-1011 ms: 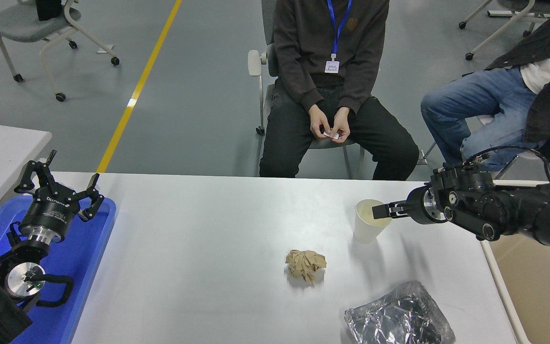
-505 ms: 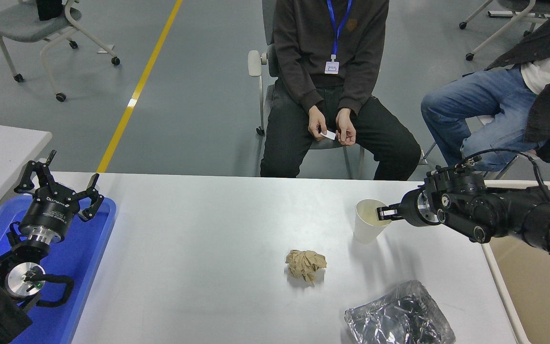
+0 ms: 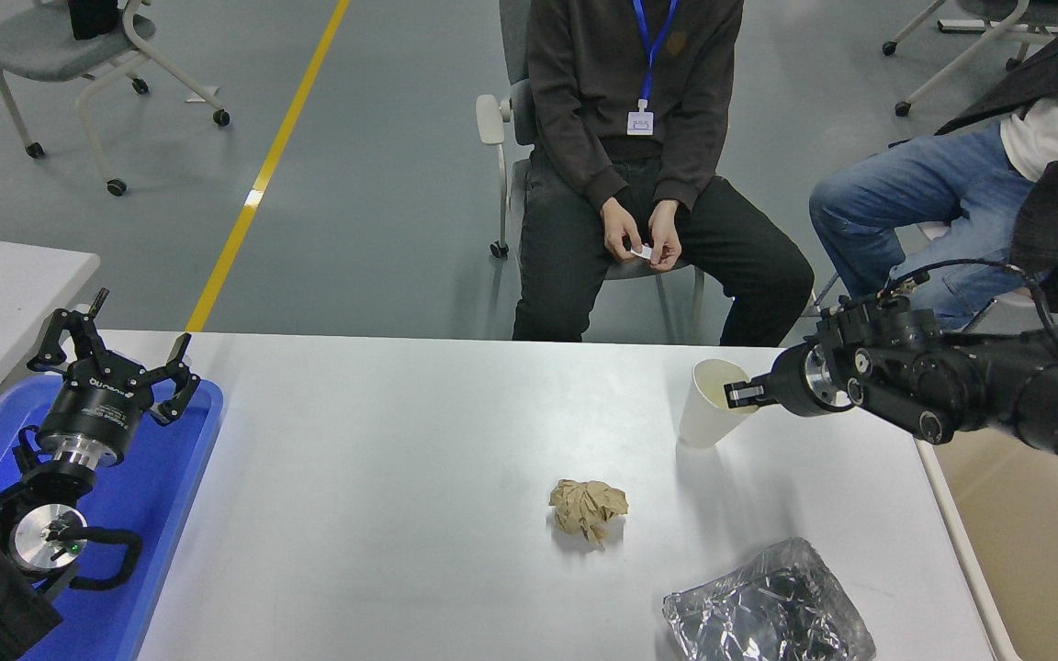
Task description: Clean the table surface
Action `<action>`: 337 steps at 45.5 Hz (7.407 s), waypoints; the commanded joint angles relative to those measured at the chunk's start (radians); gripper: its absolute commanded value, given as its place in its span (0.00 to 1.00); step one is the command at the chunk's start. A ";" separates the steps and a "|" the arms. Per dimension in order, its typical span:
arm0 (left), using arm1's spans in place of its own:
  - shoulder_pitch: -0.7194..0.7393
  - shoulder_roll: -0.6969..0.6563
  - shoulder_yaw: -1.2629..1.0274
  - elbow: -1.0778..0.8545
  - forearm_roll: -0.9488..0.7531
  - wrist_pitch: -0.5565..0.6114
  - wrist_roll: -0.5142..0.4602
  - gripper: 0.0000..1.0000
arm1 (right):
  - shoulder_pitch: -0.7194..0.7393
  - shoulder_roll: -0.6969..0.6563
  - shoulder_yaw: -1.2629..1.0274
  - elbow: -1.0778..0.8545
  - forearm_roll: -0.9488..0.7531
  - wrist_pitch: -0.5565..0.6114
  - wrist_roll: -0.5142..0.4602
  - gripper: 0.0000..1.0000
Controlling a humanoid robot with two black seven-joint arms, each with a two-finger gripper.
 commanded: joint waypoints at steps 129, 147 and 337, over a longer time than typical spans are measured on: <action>0.000 0.000 0.000 0.000 0.000 0.000 0.000 1.00 | -0.311 -0.451 0.028 -0.333 0.119 -0.089 0.055 0.00; 0.000 0.000 0.000 0.000 0.000 -0.002 0.000 1.00 | -0.469 -0.283 0.003 -0.613 0.118 -0.090 0.101 0.00; 0.000 0.000 0.000 0.000 0.000 0.000 0.000 1.00 | -0.851 -0.262 1.474 0.113 0.616 -0.144 0.093 1.00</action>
